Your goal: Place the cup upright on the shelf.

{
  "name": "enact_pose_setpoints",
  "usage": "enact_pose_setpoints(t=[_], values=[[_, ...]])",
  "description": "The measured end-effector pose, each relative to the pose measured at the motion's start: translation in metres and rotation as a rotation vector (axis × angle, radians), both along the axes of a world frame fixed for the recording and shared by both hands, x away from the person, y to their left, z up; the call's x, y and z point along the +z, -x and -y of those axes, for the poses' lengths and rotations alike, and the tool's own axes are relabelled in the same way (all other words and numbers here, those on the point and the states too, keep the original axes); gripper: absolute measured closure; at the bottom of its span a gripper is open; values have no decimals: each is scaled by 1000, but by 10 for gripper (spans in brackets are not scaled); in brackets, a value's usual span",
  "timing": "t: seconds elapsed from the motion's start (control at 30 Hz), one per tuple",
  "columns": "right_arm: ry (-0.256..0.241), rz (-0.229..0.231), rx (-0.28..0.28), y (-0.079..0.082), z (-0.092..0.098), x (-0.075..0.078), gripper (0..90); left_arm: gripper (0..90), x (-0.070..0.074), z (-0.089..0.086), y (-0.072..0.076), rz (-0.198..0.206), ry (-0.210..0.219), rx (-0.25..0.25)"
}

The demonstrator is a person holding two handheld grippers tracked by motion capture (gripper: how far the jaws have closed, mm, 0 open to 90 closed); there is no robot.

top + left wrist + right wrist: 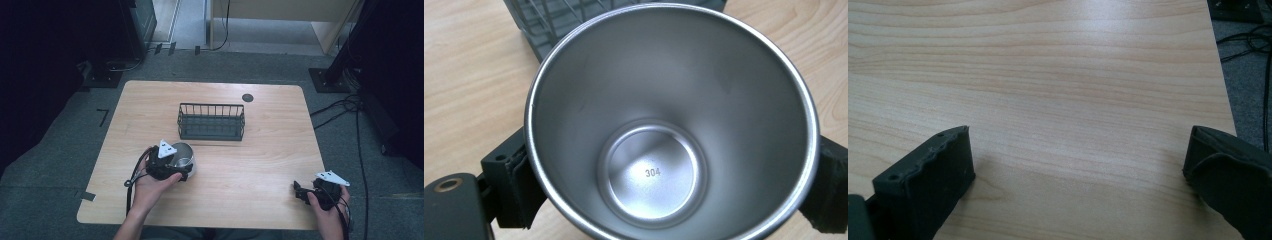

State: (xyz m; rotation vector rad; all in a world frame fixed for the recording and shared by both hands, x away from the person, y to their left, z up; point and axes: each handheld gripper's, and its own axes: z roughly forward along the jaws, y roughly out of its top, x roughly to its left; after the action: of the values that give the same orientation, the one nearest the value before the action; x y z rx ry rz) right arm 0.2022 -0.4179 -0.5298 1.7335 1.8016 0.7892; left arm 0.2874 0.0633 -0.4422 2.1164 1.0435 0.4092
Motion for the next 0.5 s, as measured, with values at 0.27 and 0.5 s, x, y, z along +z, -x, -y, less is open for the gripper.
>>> enact_pose_setpoints(t=[0.27, 0.5], values=[[-1, 0, -1, 0, 0, 0, 0, 77, 23, 4, -17, 35, 24, -24], [-1, 0, 0, 0, 0, 0, 0, 77, 41, 14, -37, 60, 19, -39]])
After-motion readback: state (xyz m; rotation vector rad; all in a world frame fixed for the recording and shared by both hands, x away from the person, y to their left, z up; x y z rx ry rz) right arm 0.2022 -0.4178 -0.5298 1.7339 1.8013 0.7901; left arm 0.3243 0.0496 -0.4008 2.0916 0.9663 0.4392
